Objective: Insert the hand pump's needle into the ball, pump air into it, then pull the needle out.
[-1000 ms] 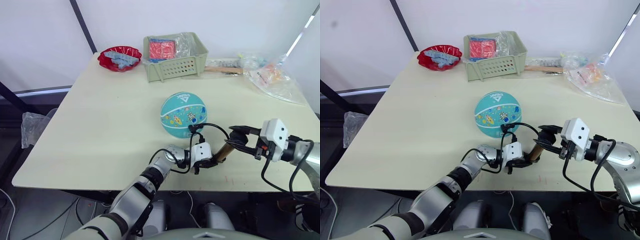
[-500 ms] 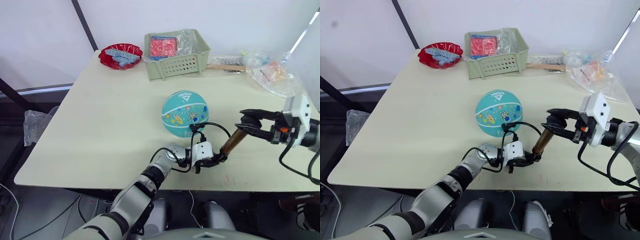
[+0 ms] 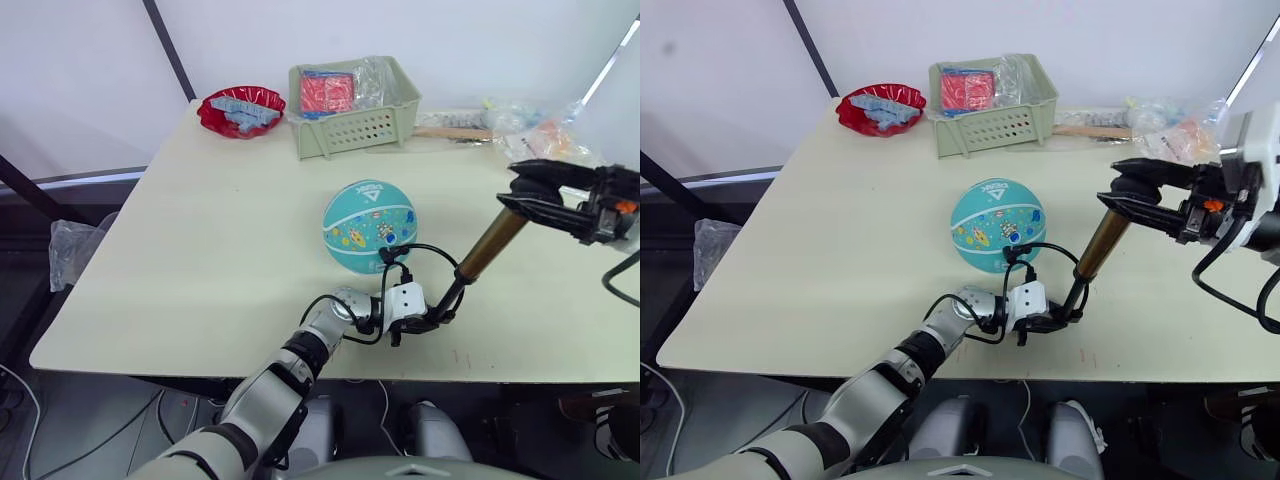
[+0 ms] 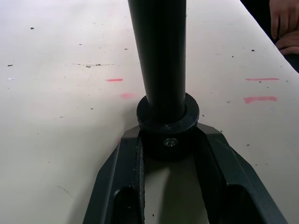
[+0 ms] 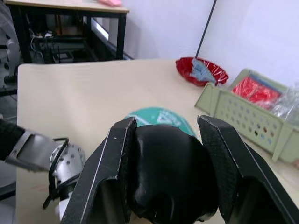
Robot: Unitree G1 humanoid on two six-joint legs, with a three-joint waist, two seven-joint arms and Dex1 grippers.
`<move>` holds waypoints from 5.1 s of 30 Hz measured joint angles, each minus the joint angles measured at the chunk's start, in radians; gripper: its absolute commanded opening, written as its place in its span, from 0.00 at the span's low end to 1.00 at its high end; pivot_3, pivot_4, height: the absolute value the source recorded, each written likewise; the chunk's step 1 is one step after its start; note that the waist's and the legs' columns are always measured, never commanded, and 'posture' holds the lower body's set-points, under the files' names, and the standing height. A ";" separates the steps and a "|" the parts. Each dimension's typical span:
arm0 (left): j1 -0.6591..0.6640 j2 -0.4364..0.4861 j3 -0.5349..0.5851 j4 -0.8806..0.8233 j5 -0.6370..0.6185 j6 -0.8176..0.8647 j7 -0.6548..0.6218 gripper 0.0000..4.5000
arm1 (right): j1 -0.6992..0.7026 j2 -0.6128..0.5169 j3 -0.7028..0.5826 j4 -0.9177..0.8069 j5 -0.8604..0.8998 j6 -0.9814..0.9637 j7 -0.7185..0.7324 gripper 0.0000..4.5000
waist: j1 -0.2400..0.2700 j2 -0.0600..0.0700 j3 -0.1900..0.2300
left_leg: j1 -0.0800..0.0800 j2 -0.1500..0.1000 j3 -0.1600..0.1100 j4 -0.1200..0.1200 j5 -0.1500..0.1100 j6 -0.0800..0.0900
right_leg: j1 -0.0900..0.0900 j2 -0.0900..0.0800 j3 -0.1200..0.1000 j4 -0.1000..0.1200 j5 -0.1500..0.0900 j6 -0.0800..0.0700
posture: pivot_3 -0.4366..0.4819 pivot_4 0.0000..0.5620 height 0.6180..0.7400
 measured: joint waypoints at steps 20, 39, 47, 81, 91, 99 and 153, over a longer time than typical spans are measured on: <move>0.004 0.004 -0.001 0.004 0.000 0.001 0.001 0.24 | 0.248 0.130 0.170 -0.054 -0.272 -0.245 -0.008 0.35 | -0.002 -0.008 -0.007 | 0.001 0.000 0.000 -0.001 0.000 0.000 | 0.000 0.001 0.000 0.000 0.000 0.000 | 0.48 0.27 0.98; 0.007 0.004 -0.001 0.004 0.001 0.002 0.004 0.24 | 0.317 0.251 0.292 0.039 -0.442 -0.393 -0.019 0.35 | -0.001 -0.010 -0.010 | 0.001 0.000 0.000 -0.001 0.000 0.000 | 0.000 0.001 -0.001 0.000 -0.001 0.001 | 0.48 0.27 0.98; 0.002 -0.002 0.000 0.001 0.000 0.000 0.002 0.24 | 0.240 0.173 0.208 0.036 -0.314 -0.255 0.007 0.35 | 0.001 -0.003 -0.002 | 0.000 -0.001 0.000 -0.001 0.000 0.000 | 0.000 0.000 0.000 0.000 0.000 0.001 | 0.48 0.27 0.98; 0.006 0.003 0.000 0.001 0.000 -0.004 0.003 0.24 | 0.234 0.106 0.040 -0.068 -0.147 -0.152 -0.029 0.35 | -0.001 -0.007 -0.005 | -0.001 0.000 0.000 -0.002 0.000 0.000 | -0.001 -0.001 0.000 0.000 -0.001 0.001 | 0.48 0.27 0.98; 0.007 0.003 -0.001 0.004 0.000 -0.003 0.004 0.24 | 0.330 0.197 0.202 -0.002 -0.342 -0.353 -0.013 0.35 | -0.001 -0.011 -0.008 | 0.000 0.000 0.000 -0.002 0.000 0.000 | -0.001 0.000 -0.001 0.000 -0.001 0.001 | 0.48 0.27 0.98; 0.007 0.003 -0.002 0.004 0.000 -0.003 0.004 0.24 | 0.358 0.240 0.282 0.047 -0.441 -0.429 -0.014 0.35 | 0.000 -0.011 -0.009 | 0.000 0.000 0.000 -0.002 0.000 0.000 | -0.001 0.000 -0.001 -0.001 -0.001 0.001 | 0.48 0.27 0.98; 0.009 0.002 0.000 -0.008 -0.001 -0.003 0.002 0.24 | 0.195 0.066 0.064 -0.061 -0.159 -0.122 -0.030 0.35 | 0.000 -0.009 -0.009 | -0.010 0.000 0.000 0.000 0.002 0.004 | -0.009 -0.001 -0.001 0.000 0.000 0.000 | 0.48 0.27 0.98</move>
